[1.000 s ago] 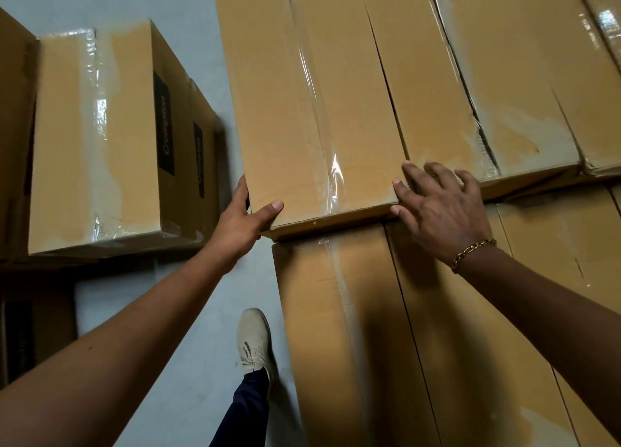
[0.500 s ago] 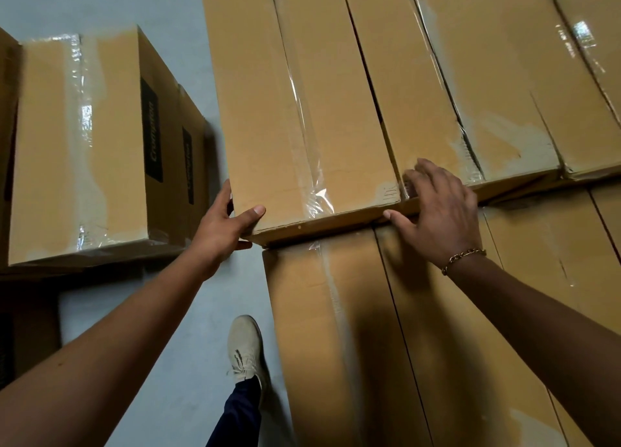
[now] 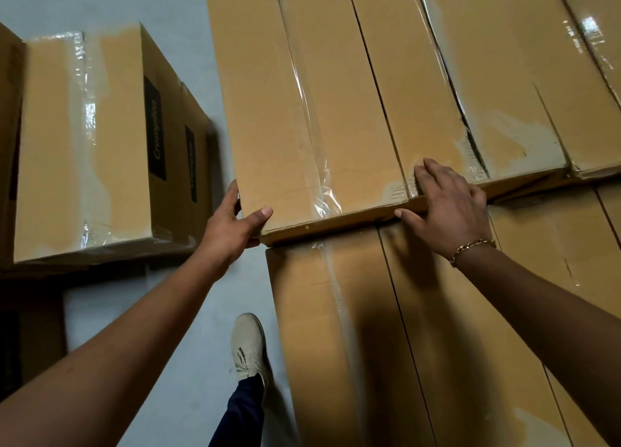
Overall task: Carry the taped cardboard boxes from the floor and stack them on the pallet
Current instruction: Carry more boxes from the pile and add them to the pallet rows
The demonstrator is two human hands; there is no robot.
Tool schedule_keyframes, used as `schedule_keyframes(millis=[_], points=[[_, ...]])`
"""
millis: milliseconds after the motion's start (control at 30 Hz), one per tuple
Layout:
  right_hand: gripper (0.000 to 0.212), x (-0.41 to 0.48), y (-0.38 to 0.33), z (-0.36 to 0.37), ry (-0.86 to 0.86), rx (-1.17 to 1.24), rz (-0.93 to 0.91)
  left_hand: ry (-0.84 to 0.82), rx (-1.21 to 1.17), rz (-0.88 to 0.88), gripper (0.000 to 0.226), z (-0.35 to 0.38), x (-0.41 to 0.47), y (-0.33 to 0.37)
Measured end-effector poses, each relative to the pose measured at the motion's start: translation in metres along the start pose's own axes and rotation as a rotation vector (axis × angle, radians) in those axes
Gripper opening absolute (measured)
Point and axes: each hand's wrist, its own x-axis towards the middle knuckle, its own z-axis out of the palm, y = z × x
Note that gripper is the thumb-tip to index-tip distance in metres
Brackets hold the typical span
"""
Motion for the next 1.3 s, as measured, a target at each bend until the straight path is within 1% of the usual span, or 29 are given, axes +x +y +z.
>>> schedule_keyframes(millis=[233,367,533,667,767,933,1133,1233,1300], points=[[0.077,0.000,-0.002,-0.002,0.006,-0.011,0.005,-0.011,0.010,-0.001,0.069,0.000,-0.002,0.001],[0.084,0.000,-0.006,-0.002,-0.013,-0.043,0.006,-0.029,0.038,-0.017,0.074,-0.006,0.000,0.002],[0.095,0.004,-0.006,-0.007,-0.039,-0.096,0.016,-0.093,0.068,-0.019,0.090,-0.003,-0.004,0.007],[0.097,0.008,-0.006,-0.004,-0.107,-0.107,0.025,-0.061,0.036,-0.014,0.086,0.002,-0.004,-0.003],[0.096,0.010,-0.007,-0.004,-0.109,-0.120,0.036,-0.044,0.044,-0.022,0.087,0.004,-0.001,-0.002],[0.099,0.011,-0.011,-0.006,-0.152,-0.108,0.068,-0.045,0.101,-0.024,0.087,0.006,-0.003,0.002],[0.103,0.017,-0.019,-0.021,-0.264,-0.147,0.136,-0.126,0.202,0.040,0.094,-0.004,0.000,0.004],[0.103,0.025,-0.031,-0.036,-0.339,-0.098,0.199,-0.191,0.287,0.026,0.085,-0.021,0.005,0.011],[0.099,0.026,-0.044,-0.043,-0.346,-0.044,0.235,-0.191,0.330,0.020,0.079,-0.037,0.006,0.010]])
